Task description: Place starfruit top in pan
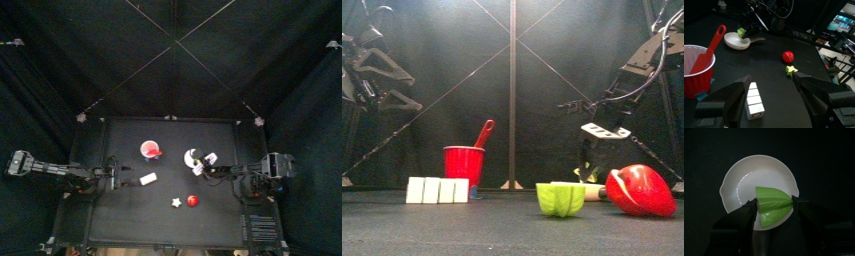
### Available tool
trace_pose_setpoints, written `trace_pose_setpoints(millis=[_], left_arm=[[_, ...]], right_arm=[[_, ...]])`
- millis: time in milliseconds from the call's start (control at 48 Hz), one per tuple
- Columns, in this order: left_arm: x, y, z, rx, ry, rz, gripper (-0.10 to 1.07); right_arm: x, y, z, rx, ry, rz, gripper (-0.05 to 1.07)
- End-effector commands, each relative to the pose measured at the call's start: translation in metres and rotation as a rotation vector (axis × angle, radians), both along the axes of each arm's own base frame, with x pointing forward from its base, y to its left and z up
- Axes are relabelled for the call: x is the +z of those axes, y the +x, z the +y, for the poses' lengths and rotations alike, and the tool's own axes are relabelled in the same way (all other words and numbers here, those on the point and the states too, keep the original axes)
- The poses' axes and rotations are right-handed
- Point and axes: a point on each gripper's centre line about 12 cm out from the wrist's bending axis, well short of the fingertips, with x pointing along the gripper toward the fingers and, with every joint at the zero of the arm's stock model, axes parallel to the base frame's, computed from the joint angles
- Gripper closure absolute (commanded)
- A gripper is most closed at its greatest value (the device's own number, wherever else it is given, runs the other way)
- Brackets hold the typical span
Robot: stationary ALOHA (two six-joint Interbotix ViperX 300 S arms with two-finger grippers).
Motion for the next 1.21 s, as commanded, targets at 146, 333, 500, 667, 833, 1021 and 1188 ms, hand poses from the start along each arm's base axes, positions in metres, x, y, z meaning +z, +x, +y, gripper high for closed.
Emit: trace_pose_setpoints(millis=[146, 333, 500, 667, 833, 1021, 1188], left_arm=[[0.004, 0.002, 0.0, 0.002, 0.003, -0.015, -0.01], [0.004, 0.002, 0.0, 0.002, 0.003, -0.015, -0.01], [0.004, 0.002, 0.0, 0.002, 0.003, -0.015, -0.01], [0.004, 0.002, 0.0, 0.002, 0.003, -0.015, -0.01], [0.004, 0.002, 0.0, 0.002, 0.002, -0.015, -0.01], [0.004, 0.002, 0.0, 0.002, 0.002, -0.015, -0.01], [0.004, 0.002, 0.001, 0.004, 0.002, -0.015, -0.01]], right_arm=[[0.006, 0.001, -0.002, -0.012, 0.0, -0.023, -0.02], [0.01, 0.002, 0.0, -0.006, -0.001, -0.036, -0.01], [0.01, 0.002, 0.001, -0.004, -0.001, -0.036, -0.01], [0.011, 0.003, 0.0, 0.001, -0.004, -0.034, -0.02], [0.012, 0.005, 0.002, 0.008, -0.005, -0.036, -0.02], [0.014, 0.007, 0.003, 0.018, -0.009, -0.043, -0.01], [0.018, 0.013, 0.012, 0.049, -0.009, -0.055, -0.02]])
